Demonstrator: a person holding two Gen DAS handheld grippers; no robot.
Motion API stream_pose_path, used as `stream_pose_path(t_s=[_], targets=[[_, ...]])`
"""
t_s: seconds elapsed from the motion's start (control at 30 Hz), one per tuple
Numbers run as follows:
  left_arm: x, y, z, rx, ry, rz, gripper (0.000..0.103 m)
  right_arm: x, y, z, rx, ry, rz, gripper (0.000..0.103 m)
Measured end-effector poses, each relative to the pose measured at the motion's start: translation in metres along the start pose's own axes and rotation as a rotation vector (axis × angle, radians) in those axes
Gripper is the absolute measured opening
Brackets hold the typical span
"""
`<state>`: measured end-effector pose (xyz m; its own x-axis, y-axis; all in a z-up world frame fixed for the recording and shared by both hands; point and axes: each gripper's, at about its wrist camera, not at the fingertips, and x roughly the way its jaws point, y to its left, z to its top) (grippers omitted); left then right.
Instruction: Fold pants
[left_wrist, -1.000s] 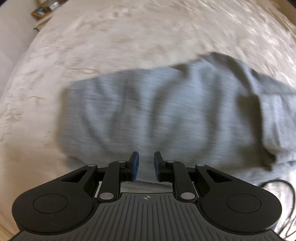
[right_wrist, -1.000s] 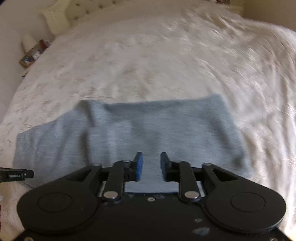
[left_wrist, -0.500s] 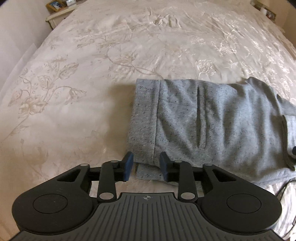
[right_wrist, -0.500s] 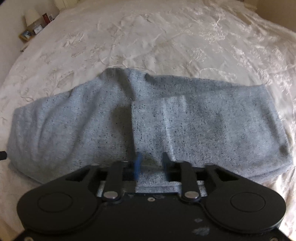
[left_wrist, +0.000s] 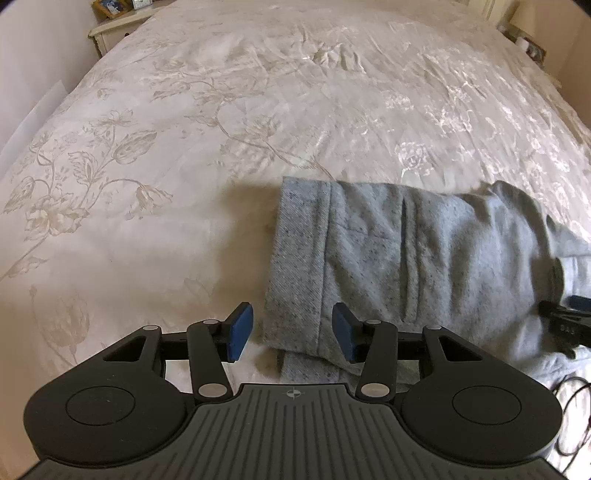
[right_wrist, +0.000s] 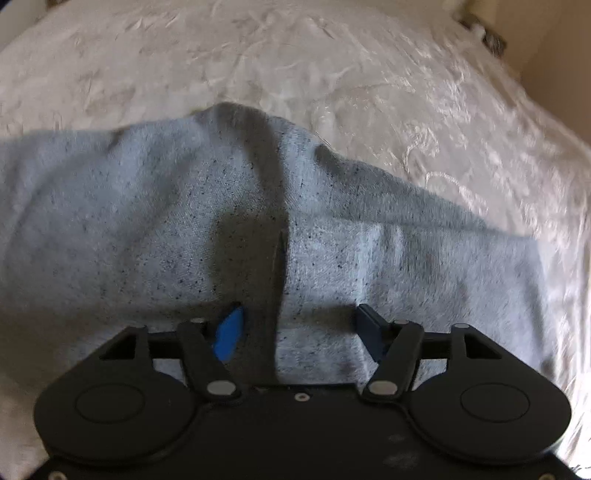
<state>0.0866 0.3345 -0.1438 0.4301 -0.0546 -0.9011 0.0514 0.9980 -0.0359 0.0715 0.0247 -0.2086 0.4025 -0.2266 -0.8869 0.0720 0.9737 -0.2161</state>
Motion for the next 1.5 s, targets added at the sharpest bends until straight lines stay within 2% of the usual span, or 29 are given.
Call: stream_pose_path(t_s=[0.07, 0.1, 0.17, 0.23, 0.4, 0.57, 0.73, 0.9, 1.07, 1.13, 1.17, 1.2, 1.23, 1.33, 1.4, 1.47, 1.5], targets=[[0.001, 0.004, 0.003, 0.005, -0.002, -0.001, 0.047, 0.001, -0.007, 0.007, 0.041, 0.027, -0.010, 0.017], [0.002, 0.006, 0.005, 0.006, -0.004, 0.000, 0.047, -0.002, -0.015, 0.011, 0.093, 0.026, 0.022, 0.012], [0.006, 0.010, 0.009, 0.000, -0.002, -0.006, 0.050, -0.009, -0.030, 0.018, 0.214, 0.006, 0.055, 0.012], [0.012, 0.014, 0.013, -0.013, 0.007, -0.005, 0.051, -0.013, -0.037, 0.022, 0.274, -0.021, 0.088, 0.013], [0.031, 0.015, 0.018, -0.011, 0.053, -0.056, 0.055, -0.008, -0.034, 0.017, 0.275, 0.013, 0.126, 0.025], [0.058, 0.010, 0.008, 0.007, 0.141, -0.164, 0.079, -0.014, -0.027, 0.013, 0.285, 0.010, 0.160, 0.030], [0.076, 0.013, 0.008, -0.047, 0.141, -0.209, 0.099, -0.024, -0.018, 0.010, 0.282, 0.015, 0.178, 0.031], [0.084, 0.010, 0.015, -0.099, 0.123, -0.215, 0.102, -0.034, -0.011, 0.011, 0.267, 0.000, 0.216, 0.031], [0.088, 0.015, 0.023, -0.225, 0.145, -0.208, 0.102, -0.039, -0.002, 0.020, 0.260, -0.018, 0.260, 0.032], [0.086, 0.014, 0.025, -0.218, 0.140, -0.204, 0.099, -0.039, 0.001, 0.026, 0.252, -0.025, 0.278, 0.032], [0.082, 0.012, 0.025, -0.206, 0.119, -0.205, 0.075, -0.039, 0.002, 0.029, 0.252, -0.026, 0.286, 0.032], [0.075, 0.010, 0.025, -0.192, 0.096, -0.216, 0.045, -0.038, 0.003, 0.033, 0.251, -0.026, 0.291, 0.032], [0.070, 0.009, 0.025, -0.185, 0.091, -0.228, 0.036, -0.035, 0.005, 0.038, 0.249, -0.024, 0.296, 0.032], [0.052, 0.009, 0.024, -0.182, 0.057, -0.200, 0.021, -0.028, 0.007, 0.052, 0.238, -0.033, 0.301, 0.032], [0.043, 0.013, 0.024, -0.201, 0.041, -0.192, 0.016, -0.021, 0.008, 0.062, 0.229, -0.042, 0.291, 0.030], [0.035, 0.018, 0.022, -0.229, 0.028, -0.198, 0.015, -0.011, 0.009, 0.076, 0.223, -0.043, 0.284, 0.015], [0.031, 0.021, 0.022, -0.236, 0.026, -0.201, 0.014, -0.003, 0.010, 0.084, 0.217, -0.038, 0.287, 0.011]])
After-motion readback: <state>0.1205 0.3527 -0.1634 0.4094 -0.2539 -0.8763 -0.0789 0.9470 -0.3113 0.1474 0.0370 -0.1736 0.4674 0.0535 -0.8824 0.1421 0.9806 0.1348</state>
